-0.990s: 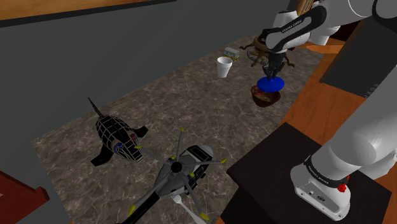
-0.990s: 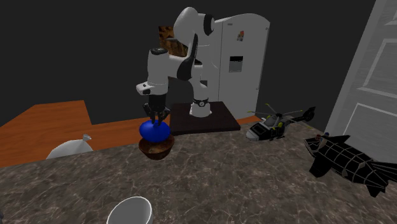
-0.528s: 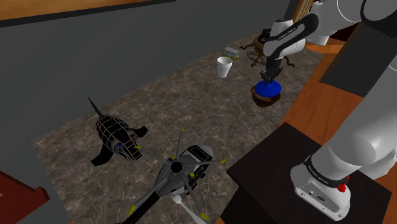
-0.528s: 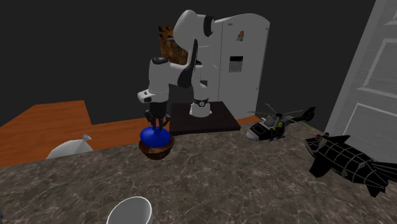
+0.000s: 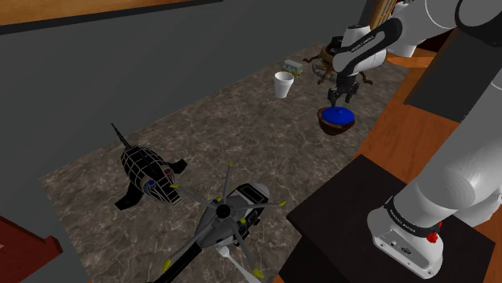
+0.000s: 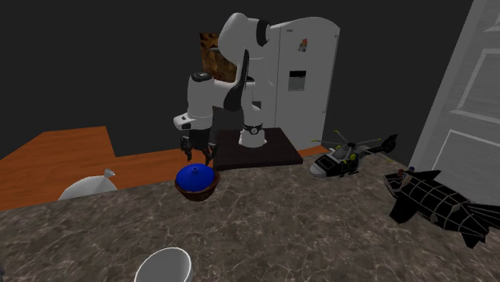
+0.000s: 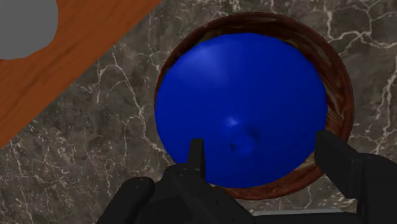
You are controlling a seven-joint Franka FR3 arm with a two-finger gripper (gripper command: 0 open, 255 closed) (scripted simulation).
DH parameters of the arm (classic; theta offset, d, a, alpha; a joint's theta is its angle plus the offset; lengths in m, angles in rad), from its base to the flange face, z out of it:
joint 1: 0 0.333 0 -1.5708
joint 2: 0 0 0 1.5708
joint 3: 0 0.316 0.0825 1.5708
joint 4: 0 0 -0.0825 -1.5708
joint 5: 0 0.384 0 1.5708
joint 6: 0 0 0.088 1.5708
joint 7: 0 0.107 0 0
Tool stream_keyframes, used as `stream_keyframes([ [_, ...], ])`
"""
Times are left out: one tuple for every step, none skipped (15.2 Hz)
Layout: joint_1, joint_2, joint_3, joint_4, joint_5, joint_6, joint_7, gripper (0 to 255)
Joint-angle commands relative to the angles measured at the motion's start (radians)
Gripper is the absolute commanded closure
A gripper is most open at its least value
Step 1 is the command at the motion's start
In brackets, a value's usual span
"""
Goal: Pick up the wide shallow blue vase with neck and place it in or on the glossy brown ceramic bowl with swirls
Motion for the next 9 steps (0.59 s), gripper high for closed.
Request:
stream_keyframes([
  [0.000,0.000,0.000,0.000,0.000,0.000,0.000,0],
  [0.000,0.000,0.000,0.000,0.000,0.000,0.000,0],
  [0.000,0.000,0.000,0.000,0.000,0.000,0.000,0],
  [0.000,0.000,0.000,0.000,0.000,0.000,0.000,0],
  [0.005,-0.023,0.001,0.010,-0.006,-0.033,0.004,0],
  [0.010,-0.044,0.002,0.022,-0.011,-0.066,0.008,0],
  [0.014,-0.064,0.003,0.035,-0.015,-0.099,0.012,0],
  [0.017,-0.079,0.005,0.046,-0.018,-0.125,0.014,0],
  [0.017,-0.079,0.005,0.046,-0.018,-0.125,0.014,0],
])
